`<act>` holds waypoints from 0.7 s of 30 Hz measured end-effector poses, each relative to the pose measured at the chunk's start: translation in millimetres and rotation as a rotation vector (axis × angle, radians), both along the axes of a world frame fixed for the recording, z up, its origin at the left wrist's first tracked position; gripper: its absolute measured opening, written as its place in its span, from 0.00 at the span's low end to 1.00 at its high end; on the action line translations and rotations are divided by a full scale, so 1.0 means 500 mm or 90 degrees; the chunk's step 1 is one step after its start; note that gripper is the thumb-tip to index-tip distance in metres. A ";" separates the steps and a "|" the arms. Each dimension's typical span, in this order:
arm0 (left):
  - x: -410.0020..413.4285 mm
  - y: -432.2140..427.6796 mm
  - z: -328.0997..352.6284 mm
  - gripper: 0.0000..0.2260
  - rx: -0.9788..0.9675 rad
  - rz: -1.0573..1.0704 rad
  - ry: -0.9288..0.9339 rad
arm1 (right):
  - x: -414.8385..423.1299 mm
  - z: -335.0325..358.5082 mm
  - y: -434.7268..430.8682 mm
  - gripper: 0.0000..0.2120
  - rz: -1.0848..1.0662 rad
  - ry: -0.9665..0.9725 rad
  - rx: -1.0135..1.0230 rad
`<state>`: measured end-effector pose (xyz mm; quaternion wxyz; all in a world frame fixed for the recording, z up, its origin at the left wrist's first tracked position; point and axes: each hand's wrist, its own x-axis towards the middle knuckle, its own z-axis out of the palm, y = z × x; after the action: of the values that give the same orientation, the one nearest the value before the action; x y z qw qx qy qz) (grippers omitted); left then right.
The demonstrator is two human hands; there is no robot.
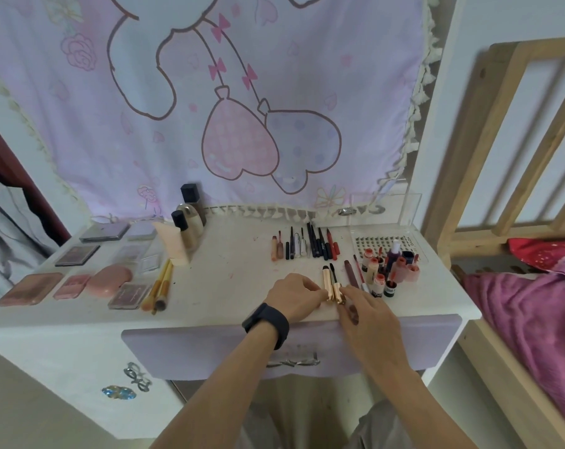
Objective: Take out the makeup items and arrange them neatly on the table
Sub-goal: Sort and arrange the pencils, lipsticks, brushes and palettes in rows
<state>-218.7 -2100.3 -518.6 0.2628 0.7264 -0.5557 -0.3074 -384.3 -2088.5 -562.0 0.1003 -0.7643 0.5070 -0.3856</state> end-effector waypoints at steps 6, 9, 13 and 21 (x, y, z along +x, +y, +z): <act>0.015 0.016 0.005 0.12 -0.015 -0.016 -0.034 | -0.003 0.015 0.013 0.16 0.008 0.002 0.022; 0.037 0.048 0.005 0.13 -0.072 -0.010 -0.059 | -0.005 0.024 0.026 0.16 0.003 -0.003 0.015; 0.100 0.105 -0.013 0.12 -0.167 0.048 -0.141 | 0.020 0.043 0.035 0.14 0.062 0.036 -0.013; 0.270 0.169 -0.023 0.14 -0.255 0.236 -0.112 | 0.158 0.043 0.002 0.14 0.194 0.116 0.007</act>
<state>-83.4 -2015.9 -530.0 0.4036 0.7729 -0.4841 -0.0738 -305.3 -2087.4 -540.5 0.1153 -0.8637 0.3940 -0.2923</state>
